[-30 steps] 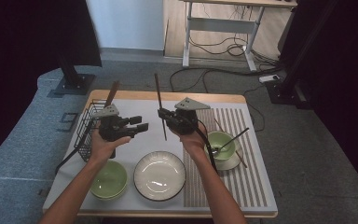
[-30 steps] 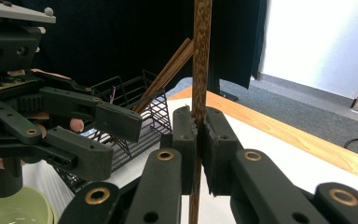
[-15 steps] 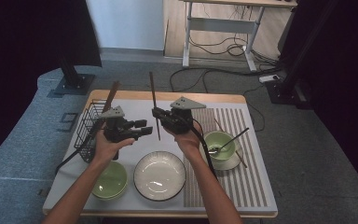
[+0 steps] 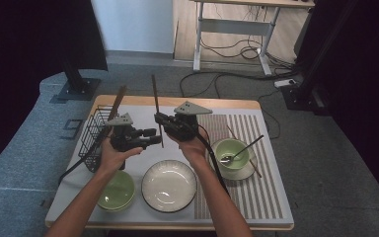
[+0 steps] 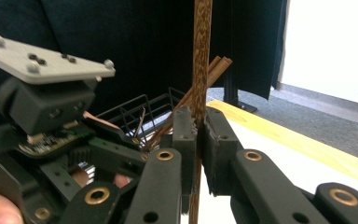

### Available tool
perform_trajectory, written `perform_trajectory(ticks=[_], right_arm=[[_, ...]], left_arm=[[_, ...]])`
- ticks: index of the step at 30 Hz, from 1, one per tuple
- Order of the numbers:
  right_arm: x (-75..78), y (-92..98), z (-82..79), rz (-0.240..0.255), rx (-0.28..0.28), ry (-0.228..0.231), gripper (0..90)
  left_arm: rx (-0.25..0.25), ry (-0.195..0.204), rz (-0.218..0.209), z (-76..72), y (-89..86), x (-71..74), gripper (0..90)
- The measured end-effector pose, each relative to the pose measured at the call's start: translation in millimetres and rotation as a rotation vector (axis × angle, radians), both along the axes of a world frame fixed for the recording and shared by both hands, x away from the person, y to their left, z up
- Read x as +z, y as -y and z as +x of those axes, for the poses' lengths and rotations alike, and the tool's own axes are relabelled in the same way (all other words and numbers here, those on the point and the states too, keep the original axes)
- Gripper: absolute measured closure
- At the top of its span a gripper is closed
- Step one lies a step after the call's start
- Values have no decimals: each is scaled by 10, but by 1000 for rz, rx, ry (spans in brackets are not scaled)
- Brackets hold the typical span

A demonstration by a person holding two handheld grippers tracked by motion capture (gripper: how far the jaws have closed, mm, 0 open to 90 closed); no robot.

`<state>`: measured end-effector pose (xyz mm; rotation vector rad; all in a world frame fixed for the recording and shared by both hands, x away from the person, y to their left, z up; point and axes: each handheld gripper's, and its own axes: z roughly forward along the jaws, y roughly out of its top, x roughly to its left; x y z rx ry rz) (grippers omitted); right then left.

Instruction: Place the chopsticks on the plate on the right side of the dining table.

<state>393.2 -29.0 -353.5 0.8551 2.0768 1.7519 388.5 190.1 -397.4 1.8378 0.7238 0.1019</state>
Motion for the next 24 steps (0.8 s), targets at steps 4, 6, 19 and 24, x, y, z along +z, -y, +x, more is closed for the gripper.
perform_trajectory(ticks=[4,6,19,24], right_arm=[[8,-14,-4,16,7,-3,845],[15,-21,-6,25,9,-6,845],[1,-4,14,25,7,-16,833],[-27,40,39,23,10,-34,819]], left_arm=[[-2,-4,-3,17,21,-19,602],[-8,-9,-1,26,30,-30,643],[-60,-56,23,11,30,-37,861],[-70,-60,41,2,26,-43,867]])
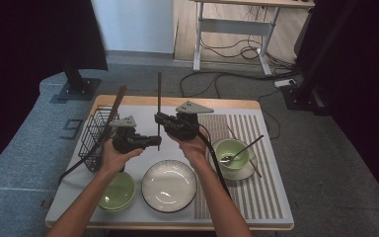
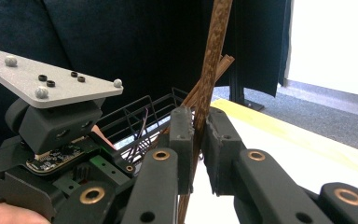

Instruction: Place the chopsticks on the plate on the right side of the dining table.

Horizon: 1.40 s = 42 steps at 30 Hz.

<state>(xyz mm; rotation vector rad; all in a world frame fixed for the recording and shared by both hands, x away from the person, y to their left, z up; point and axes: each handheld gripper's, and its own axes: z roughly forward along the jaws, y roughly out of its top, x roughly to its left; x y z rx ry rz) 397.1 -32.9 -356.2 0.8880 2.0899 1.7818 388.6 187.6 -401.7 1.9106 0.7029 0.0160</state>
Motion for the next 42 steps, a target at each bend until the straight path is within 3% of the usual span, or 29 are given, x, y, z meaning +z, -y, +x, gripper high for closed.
perform_trajectory(ticks=[4,7,15,29,34,36,42], right_arm=[[0,10,2,-12,-2,3,794],[6,29,9,-30,-33,20,686],[-2,47,3,-75,-113,36,538],[-111,146,37,-88,-137,-17,487],[-78,210,11,-87,-147,-1,485],[-31,271,-9,-60,-154,6,485],[47,310,-4,-71,-179,16,485]], left_arm=[[-8,-9,9,-9,-7,4,868],[-11,-8,19,-29,-32,25,868],[-14,-28,21,-44,-87,18,868],[-22,-51,38,-25,-122,-31,868],[-8,-72,31,11,-140,-62,868],[-4,-76,34,16,-138,-70,868],[-16,-74,49,6,-114,-98,868]])
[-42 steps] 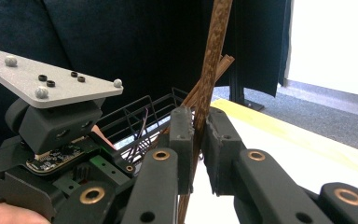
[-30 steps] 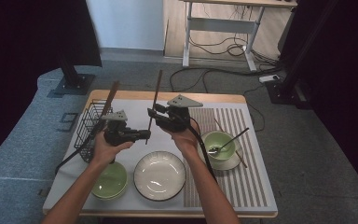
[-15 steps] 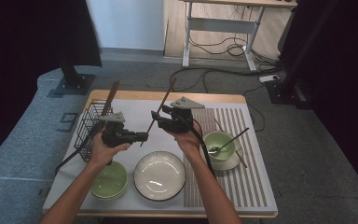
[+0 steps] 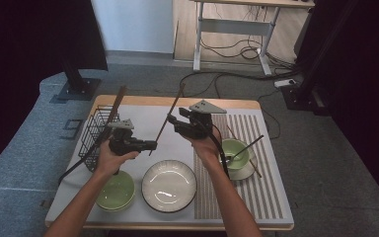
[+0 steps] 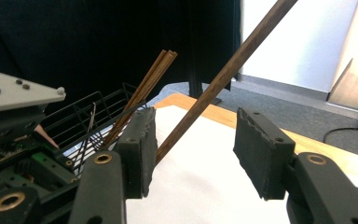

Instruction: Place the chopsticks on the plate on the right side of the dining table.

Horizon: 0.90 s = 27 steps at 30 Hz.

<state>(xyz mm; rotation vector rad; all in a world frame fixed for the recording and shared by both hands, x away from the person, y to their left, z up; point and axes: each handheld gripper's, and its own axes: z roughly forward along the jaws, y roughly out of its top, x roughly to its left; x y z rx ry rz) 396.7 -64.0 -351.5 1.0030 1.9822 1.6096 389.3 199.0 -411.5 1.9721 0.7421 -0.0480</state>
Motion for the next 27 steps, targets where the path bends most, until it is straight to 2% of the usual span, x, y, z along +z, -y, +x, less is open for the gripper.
perform_trajectory(ticks=[9,13,19,23,27], right_arm=[[26,-77,64,-29,-9,-11,481],[-5,-94,87,-63,-45,-23,489],[-58,-42,101,-64,-57,-49,485],[-117,2,117,-51,-55,-87,479],[-135,23,113,-54,-56,-87,475]], left_arm=[[-20,3,12,-32,28,-6,868],[-21,8,17,-55,26,12,868],[-21,5,31,-53,19,22,869],[-19,7,47,-62,28,11,869],[-22,-2,56,-53,45,-6,869]])
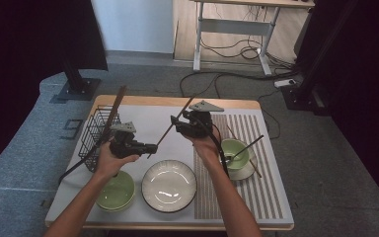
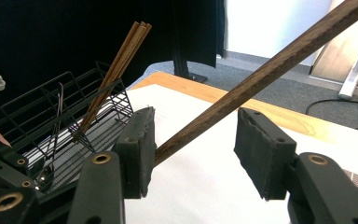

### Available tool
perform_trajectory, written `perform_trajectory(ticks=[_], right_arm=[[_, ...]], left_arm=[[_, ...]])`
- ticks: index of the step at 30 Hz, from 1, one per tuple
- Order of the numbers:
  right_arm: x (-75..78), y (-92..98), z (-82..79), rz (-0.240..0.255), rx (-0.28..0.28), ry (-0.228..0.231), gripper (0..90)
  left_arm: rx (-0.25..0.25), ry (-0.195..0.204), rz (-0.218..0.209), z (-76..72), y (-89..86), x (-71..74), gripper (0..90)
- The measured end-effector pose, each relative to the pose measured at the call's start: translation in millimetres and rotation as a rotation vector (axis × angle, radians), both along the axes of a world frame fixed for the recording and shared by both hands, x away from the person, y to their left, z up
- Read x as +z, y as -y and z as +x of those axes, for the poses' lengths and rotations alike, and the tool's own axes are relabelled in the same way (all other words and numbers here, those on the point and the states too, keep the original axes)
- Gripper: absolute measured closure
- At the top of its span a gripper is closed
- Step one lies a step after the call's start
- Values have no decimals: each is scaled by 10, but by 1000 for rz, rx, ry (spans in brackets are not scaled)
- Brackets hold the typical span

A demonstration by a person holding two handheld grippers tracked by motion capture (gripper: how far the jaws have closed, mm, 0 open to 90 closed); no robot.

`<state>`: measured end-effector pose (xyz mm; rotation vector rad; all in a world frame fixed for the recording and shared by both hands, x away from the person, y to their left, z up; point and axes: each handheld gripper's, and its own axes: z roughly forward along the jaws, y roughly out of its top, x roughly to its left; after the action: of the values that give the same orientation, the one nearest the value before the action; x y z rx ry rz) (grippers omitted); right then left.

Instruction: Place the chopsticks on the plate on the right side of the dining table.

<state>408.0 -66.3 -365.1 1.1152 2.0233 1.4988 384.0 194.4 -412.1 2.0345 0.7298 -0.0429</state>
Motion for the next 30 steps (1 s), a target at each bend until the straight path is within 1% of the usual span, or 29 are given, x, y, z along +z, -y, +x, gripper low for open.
perform_trajectory(ticks=[1,6,9,11,12,13,14,15,17,21,26,27,29,30], right_arm=[[9,17,-14,-2,4,5,476],[54,61,-73,7,19,21,478],[91,85,-113,10,30,38,480],[129,98,-152,12,51,62,483],[157,100,-183,5,65,82,482],[164,95,-193,-4,73,89,481],[164,95,-193,-4,73,89,481],[169,88,-198,-19,77,99,480],[170,69,-198,-43,83,104,477],[167,49,-162,-54,92,102,471],[157,22,-129,-63,83,96,470],[151,3,-133,-79,84,102,469],[146,-9,-137,-86,87,104,470],[138,-25,-136,-101,87,109,470]], left_arm=[[0,-4,11,4,-1,-2,868],[0,-4,26,0,-15,9,868],[-1,-6,27,-4,-22,15,868],[-2,-7,34,-7,-17,10,868],[-3,-9,37,-7,-12,4,868],[-5,-11,45,-5,-2,-6,868],[-5,-11,45,-5,-2,-6,868],[-8,-13,44,-6,2,-9,868],[-12,-15,46,-7,9,-16,868],[-17,-13,60,-18,10,-22,868],[-29,-12,84,-39,7,-23,868],[-35,-10,92,-43,5,-23,868],[-41,-9,98,-50,3,-23,868],[-43,-9,99,-54,1,-22,868]])
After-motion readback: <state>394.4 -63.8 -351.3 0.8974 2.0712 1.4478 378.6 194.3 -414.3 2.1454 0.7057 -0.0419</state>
